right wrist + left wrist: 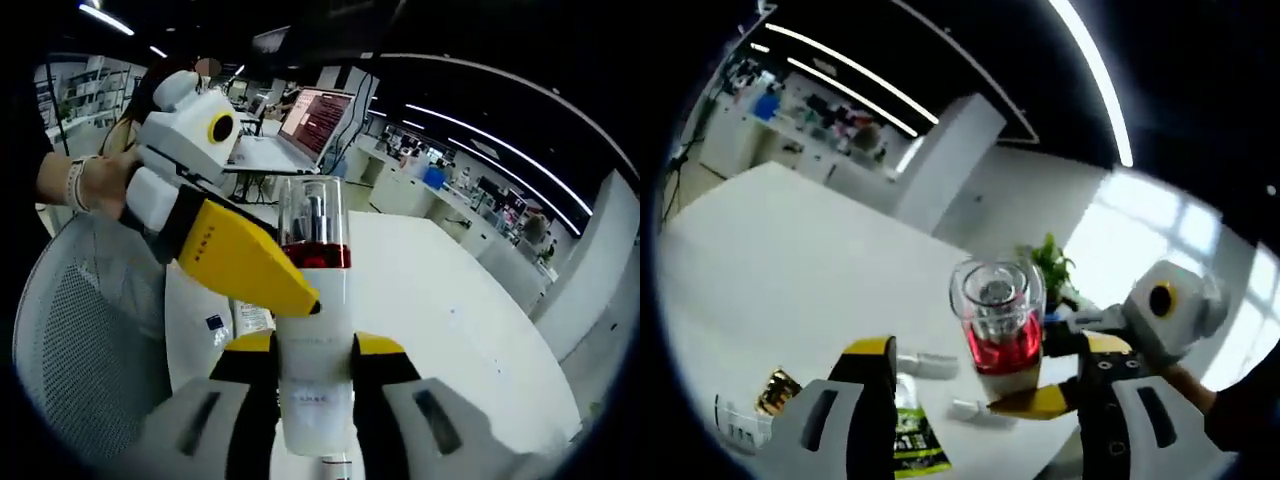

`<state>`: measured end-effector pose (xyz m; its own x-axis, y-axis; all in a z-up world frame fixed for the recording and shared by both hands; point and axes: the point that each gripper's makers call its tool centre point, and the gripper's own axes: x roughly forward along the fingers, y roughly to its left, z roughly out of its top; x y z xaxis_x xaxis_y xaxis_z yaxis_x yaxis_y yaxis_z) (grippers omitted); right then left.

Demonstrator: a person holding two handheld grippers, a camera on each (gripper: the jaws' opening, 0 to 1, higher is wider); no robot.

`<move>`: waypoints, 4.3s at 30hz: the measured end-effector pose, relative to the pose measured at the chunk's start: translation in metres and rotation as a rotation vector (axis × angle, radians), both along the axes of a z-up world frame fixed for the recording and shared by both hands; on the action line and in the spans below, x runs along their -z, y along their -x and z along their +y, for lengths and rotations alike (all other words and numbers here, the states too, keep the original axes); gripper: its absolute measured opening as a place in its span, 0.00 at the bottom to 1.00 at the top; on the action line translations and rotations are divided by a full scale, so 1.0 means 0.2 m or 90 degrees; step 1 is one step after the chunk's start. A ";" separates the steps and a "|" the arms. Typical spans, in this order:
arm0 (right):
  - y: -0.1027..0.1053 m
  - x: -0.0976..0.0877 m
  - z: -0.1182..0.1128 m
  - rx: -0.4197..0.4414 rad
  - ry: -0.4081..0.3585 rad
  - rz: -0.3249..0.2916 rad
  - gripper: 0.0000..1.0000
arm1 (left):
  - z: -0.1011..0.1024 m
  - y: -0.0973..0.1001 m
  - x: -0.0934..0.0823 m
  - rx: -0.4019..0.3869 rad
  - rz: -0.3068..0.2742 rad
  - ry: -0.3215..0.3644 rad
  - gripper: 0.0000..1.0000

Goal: Arrange the skincare products in the storage area until every visible bottle or jar stands upright without overlapping.

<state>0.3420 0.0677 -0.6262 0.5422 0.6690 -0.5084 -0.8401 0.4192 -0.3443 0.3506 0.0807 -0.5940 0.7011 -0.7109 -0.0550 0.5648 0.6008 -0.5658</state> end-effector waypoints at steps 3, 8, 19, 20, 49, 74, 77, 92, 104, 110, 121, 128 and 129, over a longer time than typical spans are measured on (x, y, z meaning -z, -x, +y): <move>0.01 0.02 0.00 0.003 -0.003 0.006 0.26 | -0.03 0.01 0.01 0.009 0.006 -0.006 0.56; 0.02 0.05 -0.03 0.019 -0.013 0.020 0.26 | -0.07 0.01 0.06 0.017 0.029 -0.008 0.50; 0.03 0.08 -0.10 0.074 -0.044 0.037 0.26 | -0.15 -0.01 0.12 0.035 0.052 -0.007 0.42; 0.04 0.09 -0.11 0.079 -0.048 0.041 0.26 | -0.16 -0.01 0.12 0.040 0.053 -0.009 0.41; 0.02 0.34 -0.29 0.250 -0.087 0.125 0.27 | -0.45 -0.01 0.25 0.164 -0.027 -0.161 0.27; -0.02 0.39 -0.35 0.267 -0.084 0.127 0.28 | -0.52 -0.02 0.28 0.202 -0.113 -0.236 0.27; -0.02 0.39 -0.34 0.256 -0.077 0.120 0.29 | -0.51 -0.02 0.29 0.197 -0.112 -0.242 0.27; -0.03 0.37 -0.39 0.281 -0.113 0.127 0.41 | -0.40 -0.12 0.35 0.132 -0.080 -0.257 0.26; -0.11 0.22 -0.48 0.346 -0.239 0.096 0.34 | -0.34 -0.17 0.35 0.096 -0.069 -0.257 0.26; -0.13 0.15 -0.53 0.379 -0.301 0.083 0.38 | -0.35 -0.17 0.35 0.098 -0.072 -0.259 0.26; -0.13 0.02 -0.50 0.347 -0.404 0.068 0.41 | -0.35 -0.16 0.35 0.111 -0.081 -0.257 0.26; -0.09 0.02 -0.40 0.285 -0.401 0.091 0.45 | -0.41 -0.12 0.35 0.152 -0.122 -0.278 0.27; -0.08 0.01 -0.39 0.272 -0.403 0.092 0.46 | -0.42 -0.11 0.35 0.158 -0.125 -0.280 0.27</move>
<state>0.3576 -0.0098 -0.6288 0.7760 0.6032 -0.1843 -0.5794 0.7972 0.1697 0.3730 -0.0028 -0.6638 0.5426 -0.7958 -0.2688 0.7894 0.5925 -0.1606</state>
